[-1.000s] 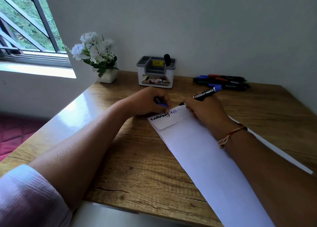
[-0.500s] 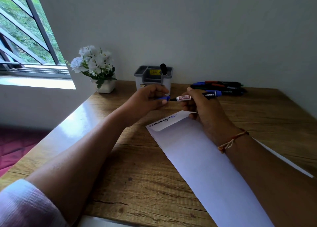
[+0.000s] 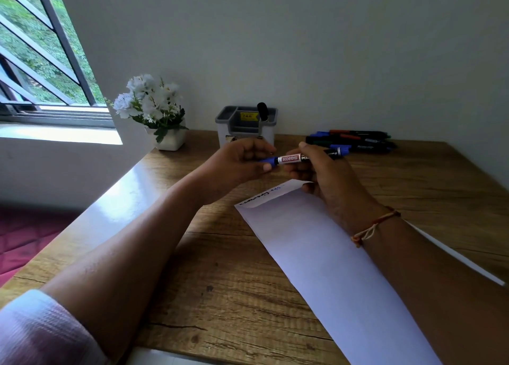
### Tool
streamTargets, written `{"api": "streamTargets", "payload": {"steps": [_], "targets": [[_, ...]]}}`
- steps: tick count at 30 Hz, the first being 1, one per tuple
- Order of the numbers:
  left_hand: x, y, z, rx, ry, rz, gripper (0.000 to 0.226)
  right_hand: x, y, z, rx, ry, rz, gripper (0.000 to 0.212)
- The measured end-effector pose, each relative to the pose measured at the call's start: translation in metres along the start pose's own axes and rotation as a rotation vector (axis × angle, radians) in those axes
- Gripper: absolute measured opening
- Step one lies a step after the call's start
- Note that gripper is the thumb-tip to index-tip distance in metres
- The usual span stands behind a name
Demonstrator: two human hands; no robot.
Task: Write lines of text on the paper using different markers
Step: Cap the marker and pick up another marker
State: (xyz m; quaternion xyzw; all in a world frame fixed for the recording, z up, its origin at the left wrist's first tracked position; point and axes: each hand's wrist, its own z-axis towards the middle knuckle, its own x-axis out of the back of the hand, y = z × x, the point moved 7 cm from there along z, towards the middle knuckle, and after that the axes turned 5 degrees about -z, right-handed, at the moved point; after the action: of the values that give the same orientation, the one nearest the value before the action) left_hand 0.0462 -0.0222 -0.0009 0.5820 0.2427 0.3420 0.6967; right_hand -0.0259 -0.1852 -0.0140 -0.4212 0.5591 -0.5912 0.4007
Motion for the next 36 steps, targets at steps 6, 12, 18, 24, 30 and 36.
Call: {"api": "streamTargets", "payload": {"steps": [6, 12, 18, 24, 30, 36], "targets": [[-0.001, -0.001, -0.001, 0.031, 0.014, -0.041, 0.027, 0.004, -0.006, -0.002, 0.057, 0.000, -0.035, 0.026], [-0.006, 0.000, -0.002, 0.046, -0.018, -0.182, 0.026, 0.006, -0.012, -0.004, 0.111, -0.031, 0.048, 0.024], [-0.007, 0.004, -0.005, 0.053, -0.052, -0.246, 0.019, 0.005, -0.020, -0.005, 0.175, -0.102, 0.015, 0.023], [-0.006, 0.005, -0.007, 0.058, -0.094, -0.327, 0.016, -0.001, -0.026, -0.011, 0.299, -0.231, -0.009, 0.017], [0.004, 0.000, 0.000, 0.016, -0.024, -0.376, 0.022, -0.005, -0.020, -0.006, 0.190, -0.295, 0.203, 0.031], [0.047, 0.030, -0.006, -0.245, 0.319, -0.566, 0.020, 0.011, -0.014, 0.008, 0.081, -0.020, 0.149, 0.033]]}}
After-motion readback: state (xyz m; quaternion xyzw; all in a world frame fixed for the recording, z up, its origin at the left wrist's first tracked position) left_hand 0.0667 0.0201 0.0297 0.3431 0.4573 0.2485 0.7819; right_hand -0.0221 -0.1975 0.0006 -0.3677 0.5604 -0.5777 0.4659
